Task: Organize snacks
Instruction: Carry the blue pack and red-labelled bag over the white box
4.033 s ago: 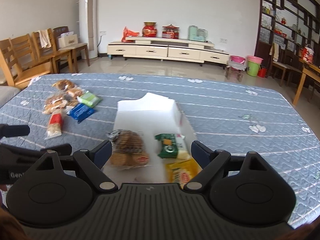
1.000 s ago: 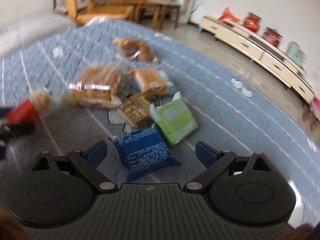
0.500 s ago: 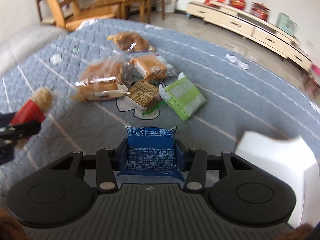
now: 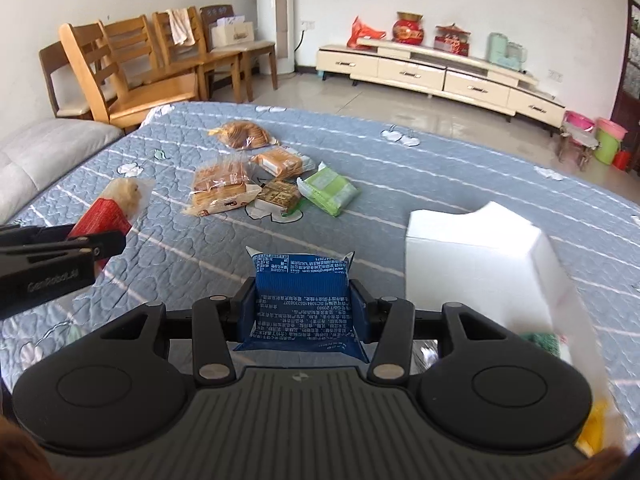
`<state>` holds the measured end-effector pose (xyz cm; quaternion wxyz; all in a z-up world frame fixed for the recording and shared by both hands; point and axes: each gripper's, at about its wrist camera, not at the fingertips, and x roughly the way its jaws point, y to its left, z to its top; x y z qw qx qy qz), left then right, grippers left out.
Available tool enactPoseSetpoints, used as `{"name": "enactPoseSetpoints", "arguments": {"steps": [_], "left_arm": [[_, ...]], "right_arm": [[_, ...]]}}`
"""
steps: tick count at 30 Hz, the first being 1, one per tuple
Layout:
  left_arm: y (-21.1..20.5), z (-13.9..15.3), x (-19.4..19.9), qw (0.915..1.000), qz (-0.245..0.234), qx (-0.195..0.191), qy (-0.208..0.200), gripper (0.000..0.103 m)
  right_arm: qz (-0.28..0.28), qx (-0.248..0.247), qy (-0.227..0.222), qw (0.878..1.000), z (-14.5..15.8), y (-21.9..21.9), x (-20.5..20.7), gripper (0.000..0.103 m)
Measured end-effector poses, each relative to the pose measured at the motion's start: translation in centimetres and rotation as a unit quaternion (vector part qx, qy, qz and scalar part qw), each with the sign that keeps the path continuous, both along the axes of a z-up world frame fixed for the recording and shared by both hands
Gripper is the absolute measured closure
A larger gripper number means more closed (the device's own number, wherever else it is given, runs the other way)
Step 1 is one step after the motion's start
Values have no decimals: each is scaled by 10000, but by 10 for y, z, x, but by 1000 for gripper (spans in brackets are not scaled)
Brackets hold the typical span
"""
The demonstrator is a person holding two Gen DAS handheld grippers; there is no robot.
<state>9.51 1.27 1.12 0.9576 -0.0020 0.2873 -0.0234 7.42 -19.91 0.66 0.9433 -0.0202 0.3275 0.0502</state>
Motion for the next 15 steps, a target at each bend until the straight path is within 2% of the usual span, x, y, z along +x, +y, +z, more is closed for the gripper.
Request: {"name": "enactPoseSetpoints", "arguments": {"steps": [15], "left_arm": [[-17, 28, -39, 9991, -274, -23, -331, 68]], "right_arm": [[-199, -68, -403, 9990, 23, -8, -39, 46]]}}
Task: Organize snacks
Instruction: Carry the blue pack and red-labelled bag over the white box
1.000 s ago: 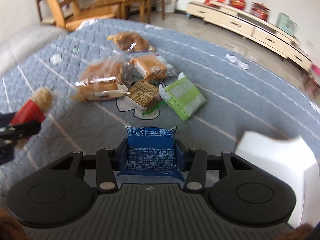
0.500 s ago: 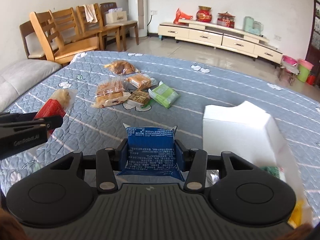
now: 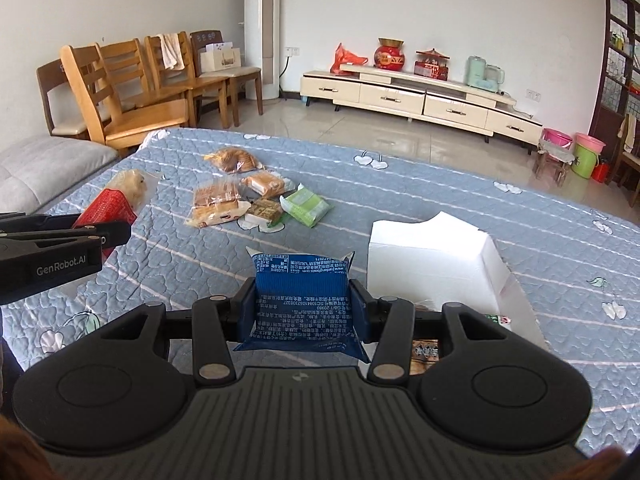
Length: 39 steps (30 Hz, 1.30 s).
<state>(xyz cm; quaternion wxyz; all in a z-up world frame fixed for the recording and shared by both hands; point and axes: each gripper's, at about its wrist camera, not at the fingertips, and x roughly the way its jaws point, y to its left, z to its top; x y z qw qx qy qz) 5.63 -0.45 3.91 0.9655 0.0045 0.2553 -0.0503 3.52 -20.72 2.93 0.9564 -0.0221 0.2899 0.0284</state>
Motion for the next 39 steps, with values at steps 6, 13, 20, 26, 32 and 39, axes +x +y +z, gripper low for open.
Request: {"name": "enactPoseSetpoints", "arguments": {"steps": [6, 13, 20, 26, 32, 39], "left_arm": [[-8, 7, -9, 9999, -75, 44, -109, 68], [-19, 12, -16, 9996, -205, 63, -191, 68], [-34, 14, -19, 9990, -365, 117, -220, 68], [-43, 15, -22, 9984, -480, 163, -248, 72], [-46, 10, -18, 9982, -531, 198, -215, 76], [-3, -6, 0, 9998, -62, -68, 157, 76]], "right_arm": [[-65, 22, -132, 9999, 6, -6, -13, 46], [-186, 8, -257, 9995, 13, -17, -27, 45], [-284, 6, -335, 9990, 16, -25, -37, 45], [-329, -5, -337, 9989, 17, -29, -41, 45], [-361, 2, -334, 9988, 19, -30, -43, 45], [-442, 24, -298, 9986, 18, -35, -50, 45]]}}
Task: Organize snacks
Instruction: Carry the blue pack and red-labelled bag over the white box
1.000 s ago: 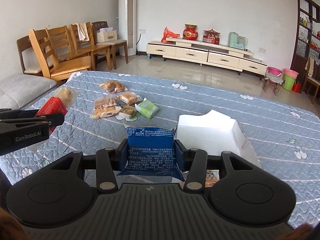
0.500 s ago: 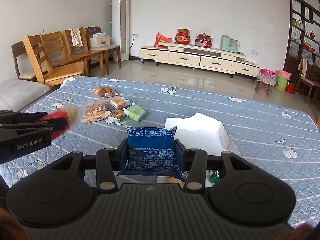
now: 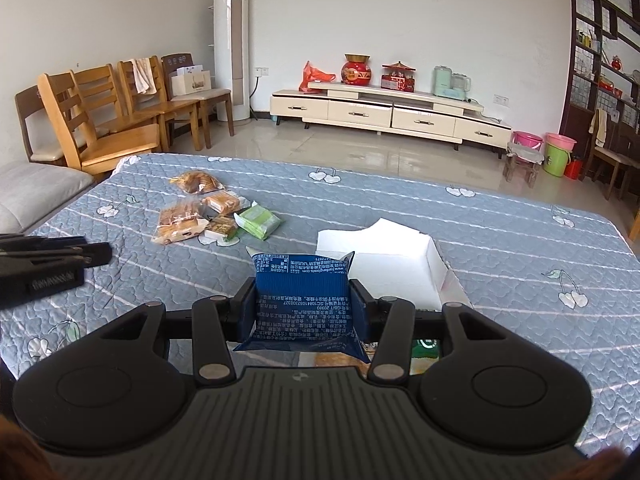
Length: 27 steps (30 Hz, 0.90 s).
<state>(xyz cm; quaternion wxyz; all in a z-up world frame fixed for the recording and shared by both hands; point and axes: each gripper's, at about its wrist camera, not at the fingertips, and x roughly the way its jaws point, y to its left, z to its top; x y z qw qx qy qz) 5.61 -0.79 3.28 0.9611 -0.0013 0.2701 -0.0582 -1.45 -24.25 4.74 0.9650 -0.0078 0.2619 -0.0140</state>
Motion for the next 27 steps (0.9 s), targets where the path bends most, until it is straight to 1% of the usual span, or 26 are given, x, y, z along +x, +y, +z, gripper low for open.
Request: {"name": "enactPoseSetpoints", "arguments": {"steps": [2, 4, 5, 6, 7, 8, 9, 10, 11, 13, 15, 16, 18, 19, 20, 21, 22, 23, 24, 27], "left_arm": [[12, -5, 1, 9999, 110, 12, 76, 72], [24, -12, -1, 9998, 100, -41, 176, 65], [28, -16, -2, 9995, 96, -97, 270, 63], [31, -20, -4, 9993, -34, -190, 332, 61], [32, -23, -9, 9986, -226, -271, 400, 53], [31, -27, -14, 9977, -401, -301, 466, 42], [27, -31, -21, 9963, -605, -286, 535, 37], [22, -36, -29, 9949, -756, -232, 621, 28], [17, -42, -38, 9936, -869, -169, 708, 24], [5, -53, -54, 9898, -1110, 57, 896, 23], [-4, -64, -67, 9874, -1192, 449, 938, 23], [-8, -70, -70, 9859, -1211, 582, 997, 24], [-12, -80, -67, 9833, -1205, 615, 1219, 37], [-11, -85, -63, 9823, -1198, 545, 1336, 54], [-9, -89, -62, 9816, -1192, 443, 1421, 61], [-9, -89, -63, 9834, -1154, 470, 1317, 66], [-9, -88, -63, 9837, -1167, 494, 1279, 69], [-8, -86, -63, 9846, -1156, 419, 1243, 69], [-6, -83, -62, 9859, -1109, 334, 1211, 69], [-6, -71, -57, 9901, -963, 298, 972, 69]], "right_arm": [[-15, 8, 5, 10000, 0, -2, -2, 45], [-21, 19, 8, 10000, -1, -3, -3, 46], [-33, 33, 14, 10000, -1, -5, -3, 45], [-39, 49, 21, 10000, -2, -6, -4, 45], [-44, 63, 33, 10000, -3, -7, -4, 46], [-48, 81, 43, 9999, -3, -7, -5, 45], [-38, 95, 54, 9999, -4, -8, -5, 45], [-28, 101, 66, 9999, -4, -8, -6, 46], [-24, 104, 75, 9999, -5, -9, -7, 46], [-31, 115, 86, 9999, -6, -10, -8, 46], [-50, 136, 93, 9999, -6, -12, -8, 46], [-63, 143, 87, 9998, -5, -12, -8, 46], [-67, 166, 80, 9998, -5, -12, -9, 46], [-68, 175, 81, 9998, -5, -12, -9, 46], [-65, 181, 80, 9998, -5, -11, -9, 45], [-59, 183, 81, 9998, -5, -11, -10, 46], [-59, 185, 79, 9998, -5, -11, -10, 45], [-64, 184, 72, 9998, -5, -11, -11, 45], [-76, 193, 62, 9998, -4, -12, -11, 45], [-105, 228, 31, 9997, -3, -15, -11, 45]]}}
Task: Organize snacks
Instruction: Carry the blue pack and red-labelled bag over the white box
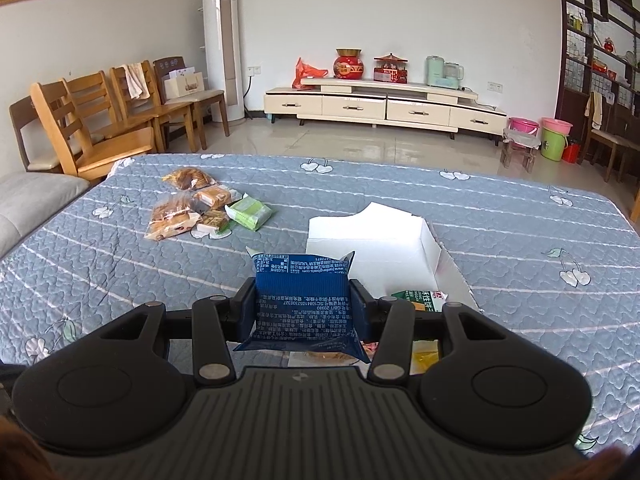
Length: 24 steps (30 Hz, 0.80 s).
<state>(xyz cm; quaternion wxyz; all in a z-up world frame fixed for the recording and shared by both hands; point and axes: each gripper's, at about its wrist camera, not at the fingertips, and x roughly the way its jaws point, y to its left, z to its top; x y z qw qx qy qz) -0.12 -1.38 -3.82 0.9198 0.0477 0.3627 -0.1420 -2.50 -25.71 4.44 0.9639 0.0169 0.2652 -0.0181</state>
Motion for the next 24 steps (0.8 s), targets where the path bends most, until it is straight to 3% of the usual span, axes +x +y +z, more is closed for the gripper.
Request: {"name": "enactPoseSetpoints", "arguments": {"steps": [8, 15, 24], "left_arm": [[-18, 43, 21, 9982, 109, -236, -536, 69], [-52, 75, 28, 9950, -157, -422, -896, 69], [-88, 94, 44, 9930, -307, -488, -1033, 69]], "right_arm": [[-4, -41, -61, 10000, 3, -1, -2, 45], [-166, -116, -171, 9996, 10, -12, -5, 45], [-386, -220, -303, 9986, 22, -26, -3, 45]]}}
